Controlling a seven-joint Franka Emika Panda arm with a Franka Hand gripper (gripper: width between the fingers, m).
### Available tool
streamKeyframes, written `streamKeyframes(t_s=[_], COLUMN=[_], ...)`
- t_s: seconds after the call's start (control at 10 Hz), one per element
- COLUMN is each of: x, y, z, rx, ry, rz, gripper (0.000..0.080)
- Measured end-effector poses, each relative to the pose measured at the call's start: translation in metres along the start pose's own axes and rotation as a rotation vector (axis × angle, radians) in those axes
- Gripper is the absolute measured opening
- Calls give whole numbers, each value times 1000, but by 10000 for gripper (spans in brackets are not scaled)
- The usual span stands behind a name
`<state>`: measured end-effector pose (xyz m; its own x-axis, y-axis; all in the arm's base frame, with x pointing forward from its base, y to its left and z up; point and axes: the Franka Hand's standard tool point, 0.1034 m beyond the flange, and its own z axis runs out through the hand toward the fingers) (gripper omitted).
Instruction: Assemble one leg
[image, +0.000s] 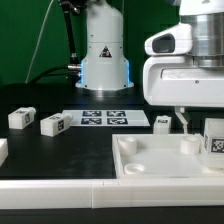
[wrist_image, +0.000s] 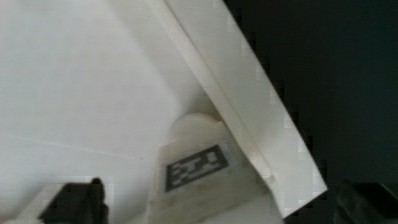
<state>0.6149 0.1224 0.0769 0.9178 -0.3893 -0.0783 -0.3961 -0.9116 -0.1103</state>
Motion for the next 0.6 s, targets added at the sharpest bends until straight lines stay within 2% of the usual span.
streamKeyframes(t_s=[0.1,0.2,0.4,0.6], x=[0,0,3,2], y=[1,3,7,7], z=[0,-1,-1,-1], rx=[-21,-32,-31,-31], ry=[-4,-7,-9,-9], rz=[-108,-211,-362,-361], gripper=[649,649,649,398])
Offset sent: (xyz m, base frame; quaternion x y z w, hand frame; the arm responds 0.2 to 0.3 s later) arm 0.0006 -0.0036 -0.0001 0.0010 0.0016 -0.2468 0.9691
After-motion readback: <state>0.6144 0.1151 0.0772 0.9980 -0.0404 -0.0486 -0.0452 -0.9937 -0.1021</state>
